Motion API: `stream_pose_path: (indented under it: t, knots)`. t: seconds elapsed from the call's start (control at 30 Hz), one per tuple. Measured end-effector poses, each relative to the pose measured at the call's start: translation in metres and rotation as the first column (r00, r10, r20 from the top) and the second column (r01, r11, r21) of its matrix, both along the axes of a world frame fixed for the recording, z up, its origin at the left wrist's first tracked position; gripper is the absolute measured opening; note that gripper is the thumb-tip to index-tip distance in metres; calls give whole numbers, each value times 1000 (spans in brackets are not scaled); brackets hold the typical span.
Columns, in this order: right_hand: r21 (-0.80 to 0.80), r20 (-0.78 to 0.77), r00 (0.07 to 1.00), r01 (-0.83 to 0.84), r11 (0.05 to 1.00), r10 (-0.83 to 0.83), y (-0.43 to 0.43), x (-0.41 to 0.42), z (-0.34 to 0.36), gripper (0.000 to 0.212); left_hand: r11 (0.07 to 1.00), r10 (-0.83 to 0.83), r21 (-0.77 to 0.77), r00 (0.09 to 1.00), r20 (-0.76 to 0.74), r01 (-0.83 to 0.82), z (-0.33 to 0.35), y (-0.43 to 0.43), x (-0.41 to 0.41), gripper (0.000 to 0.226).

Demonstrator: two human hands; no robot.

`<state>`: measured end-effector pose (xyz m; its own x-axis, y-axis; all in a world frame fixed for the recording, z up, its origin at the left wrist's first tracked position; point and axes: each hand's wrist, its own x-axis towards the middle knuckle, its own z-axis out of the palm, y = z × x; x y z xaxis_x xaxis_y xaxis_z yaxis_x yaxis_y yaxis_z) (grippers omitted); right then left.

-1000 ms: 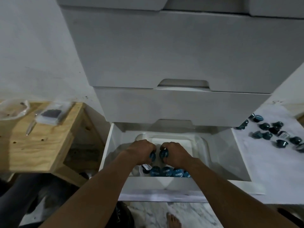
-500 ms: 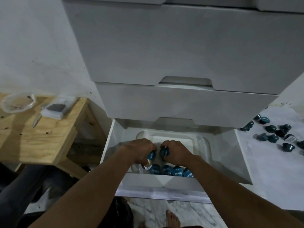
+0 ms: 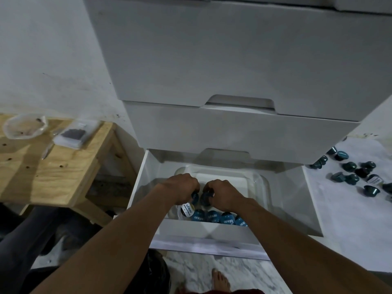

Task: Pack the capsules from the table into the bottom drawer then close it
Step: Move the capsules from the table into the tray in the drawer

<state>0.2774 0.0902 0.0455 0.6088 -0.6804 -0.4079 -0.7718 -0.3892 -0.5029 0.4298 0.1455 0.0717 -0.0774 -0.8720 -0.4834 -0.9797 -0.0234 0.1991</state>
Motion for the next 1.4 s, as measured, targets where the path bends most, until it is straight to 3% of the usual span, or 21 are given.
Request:
stream_pose_path:
  t: [0.57,0.93,1.4]
  knots:
    - [29,-21,999,-26,999,26,9,7,2,20,999,-53,-7,998,32,53,0,3,3,31]
    - [-1,-17,1000,-12,1000,12,10,7,-1,27,994,-106,19,994,-29,106,0,6,10,46]
    - [-23,-39,999,-37,999,36,11,11,-2,28,991,-132,15,991,-3,132,-2,11,9,37]
